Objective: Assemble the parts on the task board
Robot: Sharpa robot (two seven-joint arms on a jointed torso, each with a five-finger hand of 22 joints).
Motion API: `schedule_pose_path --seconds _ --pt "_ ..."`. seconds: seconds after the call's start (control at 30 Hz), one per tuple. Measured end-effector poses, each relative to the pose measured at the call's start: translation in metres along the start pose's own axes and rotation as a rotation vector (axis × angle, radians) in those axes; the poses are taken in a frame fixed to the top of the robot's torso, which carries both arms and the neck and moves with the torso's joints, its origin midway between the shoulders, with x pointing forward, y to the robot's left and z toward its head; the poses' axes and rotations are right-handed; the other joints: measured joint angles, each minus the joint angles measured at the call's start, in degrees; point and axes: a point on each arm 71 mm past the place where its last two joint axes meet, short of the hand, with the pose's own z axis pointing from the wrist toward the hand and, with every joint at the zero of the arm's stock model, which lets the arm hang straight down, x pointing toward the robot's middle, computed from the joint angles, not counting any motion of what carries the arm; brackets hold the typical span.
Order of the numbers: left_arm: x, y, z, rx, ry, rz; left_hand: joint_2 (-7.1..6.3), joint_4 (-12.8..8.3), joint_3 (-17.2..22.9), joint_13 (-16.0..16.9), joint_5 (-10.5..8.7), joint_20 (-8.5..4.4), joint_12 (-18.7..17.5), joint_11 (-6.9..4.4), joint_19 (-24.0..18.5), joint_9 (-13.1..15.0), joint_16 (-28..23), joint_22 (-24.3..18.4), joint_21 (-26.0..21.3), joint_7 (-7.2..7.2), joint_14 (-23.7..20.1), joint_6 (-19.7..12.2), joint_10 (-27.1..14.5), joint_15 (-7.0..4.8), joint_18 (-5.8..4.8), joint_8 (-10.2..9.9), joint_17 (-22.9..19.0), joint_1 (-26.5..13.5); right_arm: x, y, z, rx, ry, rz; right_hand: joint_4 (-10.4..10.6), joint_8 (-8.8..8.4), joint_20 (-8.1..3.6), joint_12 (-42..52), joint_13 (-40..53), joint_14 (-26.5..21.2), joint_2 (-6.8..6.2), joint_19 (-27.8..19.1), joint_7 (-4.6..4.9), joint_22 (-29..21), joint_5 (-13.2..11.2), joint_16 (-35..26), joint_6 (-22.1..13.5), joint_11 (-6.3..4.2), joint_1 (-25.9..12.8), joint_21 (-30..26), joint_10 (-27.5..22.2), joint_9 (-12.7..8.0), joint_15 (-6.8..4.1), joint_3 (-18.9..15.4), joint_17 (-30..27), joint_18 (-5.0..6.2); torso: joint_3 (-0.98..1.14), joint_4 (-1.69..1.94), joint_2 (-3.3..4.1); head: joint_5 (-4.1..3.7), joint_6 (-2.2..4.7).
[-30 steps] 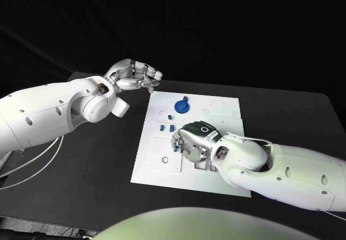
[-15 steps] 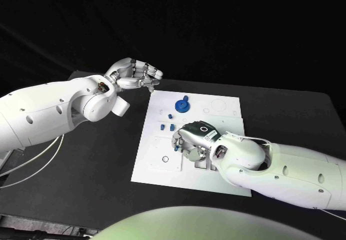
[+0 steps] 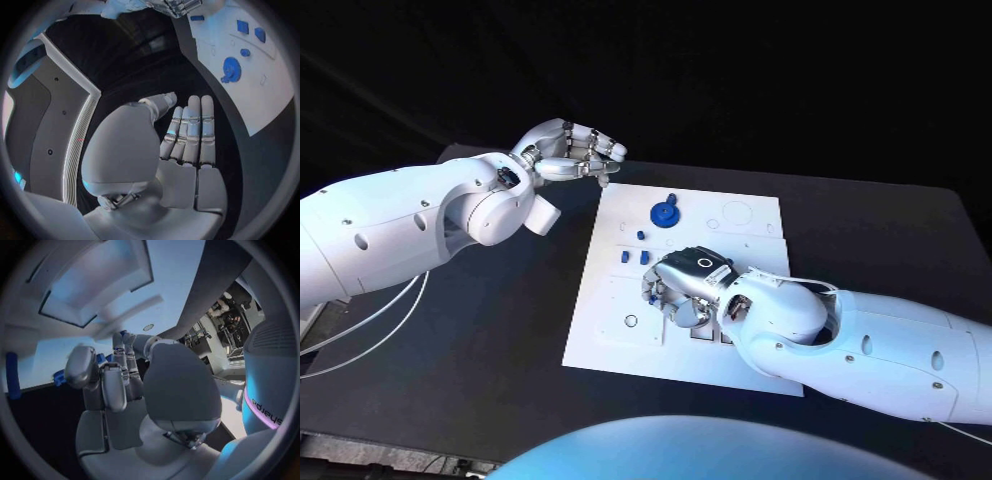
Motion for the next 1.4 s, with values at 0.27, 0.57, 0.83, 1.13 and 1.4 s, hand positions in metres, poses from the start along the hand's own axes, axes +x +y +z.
schedule_pose_path --seconds 0.27,0.57,0.83,1.13,1.4 --pt "0.0 0.0 0.0 -0.001 -0.001 -0.001 0.6 0.5 -0.5 0.0 0.0 0.21 0.5 0.09 -0.2 0.0 0.0 -0.3 -0.6 0.21 0.0 -0.2 -0.3 0.0 0.0 0.0 0.1 -0.6 0.0 -0.002 0.0 0.009 0.004 0.018 1.9 -1.37 0.55 -1.3 0.1 -0.1 -0.68 -0.5 1.29 0.0 0.3 0.0 -3.5 0.82 -4.7 -0.7 -2.1 1.3 0.17 -3.3 0.1 0.0 0.01 -0.02 -0.05 0.13 0.27" --pt "-0.001 0.001 0.0 -0.002 -0.003 -0.003 0.61 0.5 -0.5 0.0 0.0 0.21 0.5 0.0 -0.2 0.0 0.0 -0.3 -0.6 0.21 0.0 -0.2 -0.4 0.0 0.0 0.0 0.1 -0.6 0.0 -0.006 -0.003 0.023 -0.015 0.041 1.4 -3.44 1.25 -2.8 -0.5 -0.1 -2.56 -0.8 1.83 0.0 0.3 0.0 -5.1 1.83 -3.9 -2.4 -6.0 0.2 0.94 -4.6 -0.3 0.0 -0.02 -0.02 -0.07 -0.12 0.43" --pt "-0.001 0.001 0.0 -0.004 -0.003 -0.005 0.6 0.5 -0.5 0.0 0.0 0.21 0.5 0.0 -0.2 0.0 0.0 -0.3 -0.6 0.21 0.0 -0.2 -0.4 0.0 0.0 0.0 0.1 -0.6 -0.008 -0.012 -0.019 0.04 -0.08 0.063 0.8 -4.16 1.56 -2.8 -0.4 0.1 -3.52 -1.1 1.62 0.0 0.3 -0.4 -5.8 1.82 -3.6 -3.6 -7.2 -0.1 1.14 -5.6 -1.4 0.0 -0.04 0.0 -0.03 -0.35 0.58" --pt "-0.004 0.002 -0.002 -0.008 -0.008 -0.004 0.6 0.5 -0.5 0.0 0.0 0.21 0.5 0.0 -0.2 0.0 0.0 -0.3 -0.6 0.21 0.0 -0.2 -0.4 0.0 0.0 0.0 0.1 -0.6 -0.045 -0.039 -0.052 0.097 -0.16 0.044 0.8 -4.16 1.56 -2.1 -0.3 0.1 -4.19 -1.1 1.61 0.0 0.3 -0.4 -5.8 1.76 -3.4 -3.6 -8.1 -0.2 1.14 -7.3 -1.5 0.0 -0.07 -0.09 -0.09 -0.63 0.99" --pt "-0.004 0.003 -0.002 -0.011 -0.007 -0.004 0.6 0.5 -0.5 0.0 0.0 0.21 0.5 0.0 -0.2 0.0 0.0 -0.5 -0.6 0.01 0.0 -0.4 -0.4 0.0 0.0 0.0 0.2 -0.6 -0.073 -0.08 -0.076 0.222 -0.156 0.075 4.0 -7.46 2.59 0.8 -0.4 0.0 -1.62 -3.0 1.6 -1.9 0.3 -1.6 -6.6 2.42 1.8 -9.5 -15.3 -1.8 1.75 -27.4 -3.6 0.0 -0.07 -0.12 -0.16 -1.43 1.56"
